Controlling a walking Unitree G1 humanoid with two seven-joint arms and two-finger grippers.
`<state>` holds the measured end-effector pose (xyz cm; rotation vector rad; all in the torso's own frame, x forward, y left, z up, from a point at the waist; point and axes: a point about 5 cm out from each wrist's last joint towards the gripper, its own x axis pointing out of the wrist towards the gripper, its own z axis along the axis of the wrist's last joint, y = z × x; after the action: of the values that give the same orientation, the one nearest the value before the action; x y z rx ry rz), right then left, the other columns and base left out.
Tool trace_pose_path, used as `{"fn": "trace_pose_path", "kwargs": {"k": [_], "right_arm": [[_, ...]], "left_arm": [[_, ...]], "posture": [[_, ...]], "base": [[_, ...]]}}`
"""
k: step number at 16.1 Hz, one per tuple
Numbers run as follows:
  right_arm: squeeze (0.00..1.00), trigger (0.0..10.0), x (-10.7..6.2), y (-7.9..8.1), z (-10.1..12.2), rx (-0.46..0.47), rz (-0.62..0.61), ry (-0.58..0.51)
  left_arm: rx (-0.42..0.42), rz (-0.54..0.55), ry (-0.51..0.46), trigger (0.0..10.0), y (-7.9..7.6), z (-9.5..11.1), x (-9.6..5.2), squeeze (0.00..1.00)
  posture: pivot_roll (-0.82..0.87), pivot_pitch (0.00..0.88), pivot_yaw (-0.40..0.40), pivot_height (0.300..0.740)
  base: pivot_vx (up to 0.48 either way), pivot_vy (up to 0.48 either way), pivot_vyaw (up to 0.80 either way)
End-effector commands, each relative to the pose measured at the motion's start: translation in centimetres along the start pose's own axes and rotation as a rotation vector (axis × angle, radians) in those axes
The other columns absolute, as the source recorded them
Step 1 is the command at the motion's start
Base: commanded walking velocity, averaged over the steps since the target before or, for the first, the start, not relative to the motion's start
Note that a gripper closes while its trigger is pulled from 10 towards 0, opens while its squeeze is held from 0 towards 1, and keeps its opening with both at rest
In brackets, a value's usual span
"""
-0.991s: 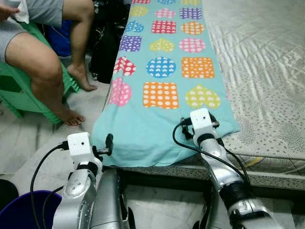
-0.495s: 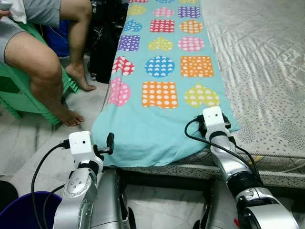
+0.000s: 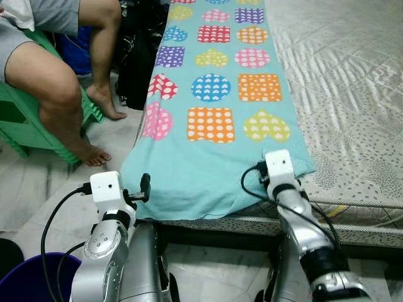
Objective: Clean up the room
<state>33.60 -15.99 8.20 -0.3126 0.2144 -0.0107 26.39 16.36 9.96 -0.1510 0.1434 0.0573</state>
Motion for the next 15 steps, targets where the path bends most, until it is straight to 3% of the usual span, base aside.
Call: {"fn": "trace_pose_path", "kwargs": {"k": [1,2,3,7,12,15], "right_arm": [[0.00,8.2,-0.2,0.4,0.4,0.013,0.002,-0.018],[0.00,9.5,-0.3,0.6,0.9,0.018,0.001,-0.037],[0.00,10.0,-0.6,0.7,1.6,0.030,-0.014,-0.063],[0.00,10.0,-2.2,1.7,3.4,0.045,-0.016,-0.173],[0.00,10.0,-3.1,4.3,0.2,-0.007,0.119,-0.025],[0.00,10.0,-2.1,4.6,0.8,-0.013,0.093,-0.021]], "left_arm": [[0.007,0.002,0.007,10.0,0.1,-0.2,0.0,0.00],[0.007,0.002,0.007,10.0,0.1,-0.1,0.0,0.00],[0.009,0.003,0.006,10.0,0.3,-0.1,0.1,0.00],[0.011,0.000,0.003,10.0,0.2,0.0,0.1,0.00],[0.010,-0.007,0.005,10.0,0.0,-0.1,0.3,0.00],[0.008,-0.011,0.003,10.0,-0.1,0.0,0.4,0.00]], "posture": [[-0.01,0.174,0.054,0.495],[-0.01,0.175,0.056,0.495],[-0.01,0.174,0.056,0.495],[-0.01,0.175,0.058,0.495],[-0.02,0.171,0.060,0.495],[-0.01,0.167,0.060,0.495]], "base": [[0.000,0.000,0.00],[0.000,0.000,0.00],[0.000,0.000,0.00],[0.000,0.000,0.00],[0.000,0.000,0.00],[0.000,0.000,0.00]]}}
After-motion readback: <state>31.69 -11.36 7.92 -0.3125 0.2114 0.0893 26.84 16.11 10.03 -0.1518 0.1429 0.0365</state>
